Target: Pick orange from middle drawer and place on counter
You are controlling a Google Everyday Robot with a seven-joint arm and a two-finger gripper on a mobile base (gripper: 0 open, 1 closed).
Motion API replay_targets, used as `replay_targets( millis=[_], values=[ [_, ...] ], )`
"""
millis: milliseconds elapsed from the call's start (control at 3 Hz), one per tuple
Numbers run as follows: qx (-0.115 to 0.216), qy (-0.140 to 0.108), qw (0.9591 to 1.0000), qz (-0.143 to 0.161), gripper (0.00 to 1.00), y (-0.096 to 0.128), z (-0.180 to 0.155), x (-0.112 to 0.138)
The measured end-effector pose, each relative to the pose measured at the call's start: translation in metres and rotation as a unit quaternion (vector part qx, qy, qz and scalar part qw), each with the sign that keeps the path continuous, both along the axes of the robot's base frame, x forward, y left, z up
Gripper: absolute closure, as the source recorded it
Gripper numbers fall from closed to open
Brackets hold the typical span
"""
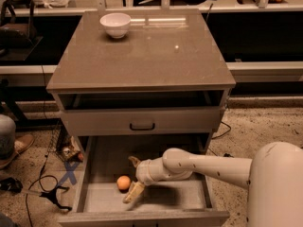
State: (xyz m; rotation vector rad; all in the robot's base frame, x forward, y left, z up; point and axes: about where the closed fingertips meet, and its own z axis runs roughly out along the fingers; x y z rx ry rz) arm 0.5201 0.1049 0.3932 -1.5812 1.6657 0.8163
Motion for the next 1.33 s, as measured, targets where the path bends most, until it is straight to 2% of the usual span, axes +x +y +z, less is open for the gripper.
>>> replay_targets(
  millis=[667, 1000, 1333],
  values=[
    [-0.018, -0.003, 0.9998, 0.01, 0.0, 0.013, -0.017, -0.006],
    [-0.025, -0.002, 0.9996, 0.014, 0.14, 0.013, -0.023, -0.008],
    [-0.027, 0.005, 0.9995, 0.016, 0.38, 0.013, -0.029, -0.01]
  ],
)
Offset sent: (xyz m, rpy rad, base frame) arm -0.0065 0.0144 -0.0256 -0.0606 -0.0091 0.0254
